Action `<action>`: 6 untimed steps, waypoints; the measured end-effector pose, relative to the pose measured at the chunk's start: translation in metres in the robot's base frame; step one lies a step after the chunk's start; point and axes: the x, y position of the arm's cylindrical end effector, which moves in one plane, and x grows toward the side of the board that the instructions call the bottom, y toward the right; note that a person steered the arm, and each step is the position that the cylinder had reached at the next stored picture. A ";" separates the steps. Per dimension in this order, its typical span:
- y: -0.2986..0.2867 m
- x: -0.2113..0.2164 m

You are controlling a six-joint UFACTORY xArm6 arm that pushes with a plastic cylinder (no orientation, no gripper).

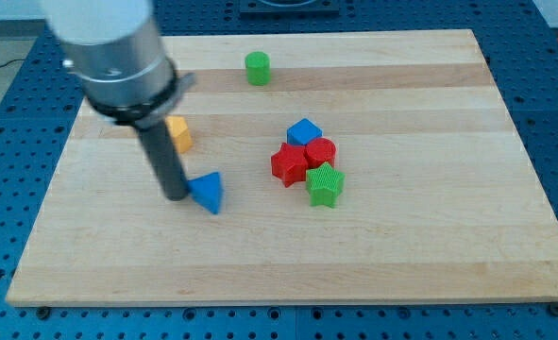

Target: Place blue triangle on left to green star

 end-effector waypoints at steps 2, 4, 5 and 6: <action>0.046 0.000; -0.003 0.026; 0.037 0.028; 0.078 0.028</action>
